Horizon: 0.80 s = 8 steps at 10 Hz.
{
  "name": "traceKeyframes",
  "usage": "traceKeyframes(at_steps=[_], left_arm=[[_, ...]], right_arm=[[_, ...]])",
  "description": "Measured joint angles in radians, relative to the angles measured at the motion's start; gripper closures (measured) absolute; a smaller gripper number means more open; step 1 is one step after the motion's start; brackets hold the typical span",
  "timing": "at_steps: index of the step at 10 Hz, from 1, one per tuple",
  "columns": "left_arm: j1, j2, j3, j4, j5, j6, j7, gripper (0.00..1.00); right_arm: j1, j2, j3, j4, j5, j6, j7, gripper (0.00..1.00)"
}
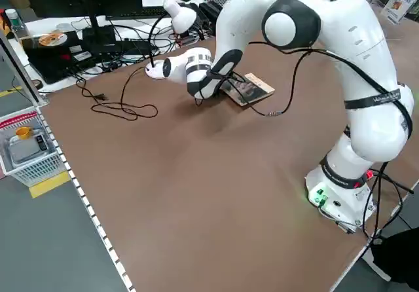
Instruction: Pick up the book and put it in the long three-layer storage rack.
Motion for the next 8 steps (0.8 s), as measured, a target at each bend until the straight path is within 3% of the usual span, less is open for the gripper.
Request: traceKeyframes(at_steps=[5, 6, 8], left_arm=[[0.002, 0.007, 0.000, 0.000, -0.003, 0.000, 0.006, 0.36], [0.002, 0.008, 0.001, 0.000, -0.003, 0.001, 0.006, 0.44], [0.003, 0.011, 0.001, 0.000, -0.003, 0.003, 0.008, 0.48]], right_arm=[[0.000, 0.000, 0.000, 0.000, 0.000, 0.000, 0.000, 0.00], [0.001, 0.000, 0.000, 0.000, 0.000, 0.000, 0.000, 0.00], [0.001, 0.000, 0.000, 0.000, 0.000, 0.000, 0.000, 0.00]])
